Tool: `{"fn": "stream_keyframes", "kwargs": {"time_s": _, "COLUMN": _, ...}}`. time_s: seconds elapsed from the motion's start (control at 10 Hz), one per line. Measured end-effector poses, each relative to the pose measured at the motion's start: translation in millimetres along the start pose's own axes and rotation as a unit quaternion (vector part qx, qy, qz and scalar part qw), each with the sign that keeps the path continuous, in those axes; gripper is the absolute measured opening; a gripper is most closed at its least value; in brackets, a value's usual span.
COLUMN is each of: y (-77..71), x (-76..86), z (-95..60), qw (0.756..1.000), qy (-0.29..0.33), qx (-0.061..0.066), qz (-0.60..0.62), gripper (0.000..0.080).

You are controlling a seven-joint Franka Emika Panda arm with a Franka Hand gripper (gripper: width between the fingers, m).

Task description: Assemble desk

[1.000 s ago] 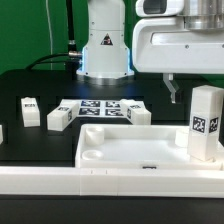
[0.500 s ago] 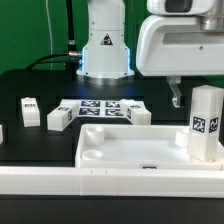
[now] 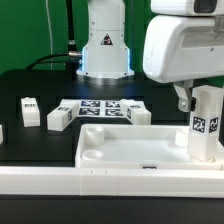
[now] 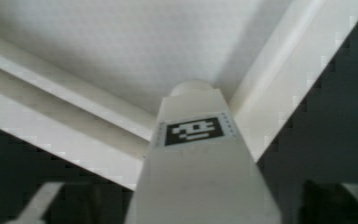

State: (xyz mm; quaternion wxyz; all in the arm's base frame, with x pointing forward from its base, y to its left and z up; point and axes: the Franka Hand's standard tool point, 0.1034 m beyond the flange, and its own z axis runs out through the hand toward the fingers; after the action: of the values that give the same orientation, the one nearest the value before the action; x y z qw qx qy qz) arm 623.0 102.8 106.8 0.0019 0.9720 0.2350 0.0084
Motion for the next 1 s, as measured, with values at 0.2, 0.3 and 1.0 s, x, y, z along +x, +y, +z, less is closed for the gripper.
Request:
{"fn": "stream_keyframes", "kwargs": {"time_s": 0.2, "y": -0.1, "x": 0.0, "z": 0.1, "qw": 1.000, "qy": 0.000, "qx": 0.000, "qz": 0.001, "gripper": 0.0382}}
{"fn": "stream_keyframes", "kwargs": {"time_s": 0.3, "y": -0.1, "x": 0.0, "z": 0.2, "qw": 1.000, "qy": 0.000, "qx": 0.000, "qz": 0.003, "gripper": 0.0288}}
{"fn": "stream_keyframes", "kwargs": {"time_s": 1.0, "y": -0.6, "x": 0.6, "z": 1.2, "qw": 0.978, "qy": 0.010, "qx": 0.016, "qz": 0.207, "gripper": 0.0289}}
